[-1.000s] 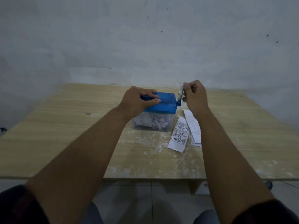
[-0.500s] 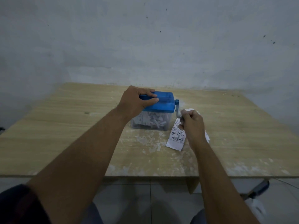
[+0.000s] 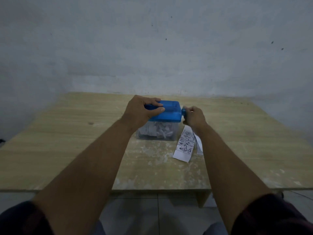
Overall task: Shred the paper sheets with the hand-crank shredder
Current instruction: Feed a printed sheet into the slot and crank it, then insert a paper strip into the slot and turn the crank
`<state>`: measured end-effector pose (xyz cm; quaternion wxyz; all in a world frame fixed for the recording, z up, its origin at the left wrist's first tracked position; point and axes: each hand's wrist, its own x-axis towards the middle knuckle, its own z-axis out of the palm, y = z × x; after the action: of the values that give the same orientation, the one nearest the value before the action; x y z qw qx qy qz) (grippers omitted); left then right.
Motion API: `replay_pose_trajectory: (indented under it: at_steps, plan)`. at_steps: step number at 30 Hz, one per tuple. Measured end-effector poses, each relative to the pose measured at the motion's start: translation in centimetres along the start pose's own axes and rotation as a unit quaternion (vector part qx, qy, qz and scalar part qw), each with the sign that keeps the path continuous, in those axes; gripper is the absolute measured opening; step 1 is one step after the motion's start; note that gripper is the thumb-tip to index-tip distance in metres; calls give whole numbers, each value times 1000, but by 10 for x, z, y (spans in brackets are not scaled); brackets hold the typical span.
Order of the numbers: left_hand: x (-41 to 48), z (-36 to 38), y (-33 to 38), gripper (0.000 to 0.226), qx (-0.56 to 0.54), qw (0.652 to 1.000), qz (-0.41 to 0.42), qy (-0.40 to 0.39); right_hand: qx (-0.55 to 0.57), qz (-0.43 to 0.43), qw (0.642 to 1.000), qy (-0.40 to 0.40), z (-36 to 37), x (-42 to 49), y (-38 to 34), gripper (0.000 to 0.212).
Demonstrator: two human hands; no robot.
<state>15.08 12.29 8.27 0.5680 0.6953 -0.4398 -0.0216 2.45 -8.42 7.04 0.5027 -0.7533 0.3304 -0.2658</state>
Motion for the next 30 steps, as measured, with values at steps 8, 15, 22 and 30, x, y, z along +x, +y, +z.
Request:
replay_pose_trajectory:
  at_steps: [8, 15, 22, 30]
  plan:
    - [-1, 2, 0, 20, 28, 999, 13, 19, -52, -26, 997, 56, -1, -42, 38, 29]
    - [-37, 14, 1, 21, 355, 903, 153, 191, -126, -157, 976, 77, -19, -95, 60, 15]
    - [-106, 85, -11, 17, 223, 962, 158, 18, -340, -160, 923, 89, -27, -112, 89, 52]
    - [-108, 90, -17, 40, 196, 977, -48, -66, -359, -139, 921, 57, -23, -111, 86, 30]
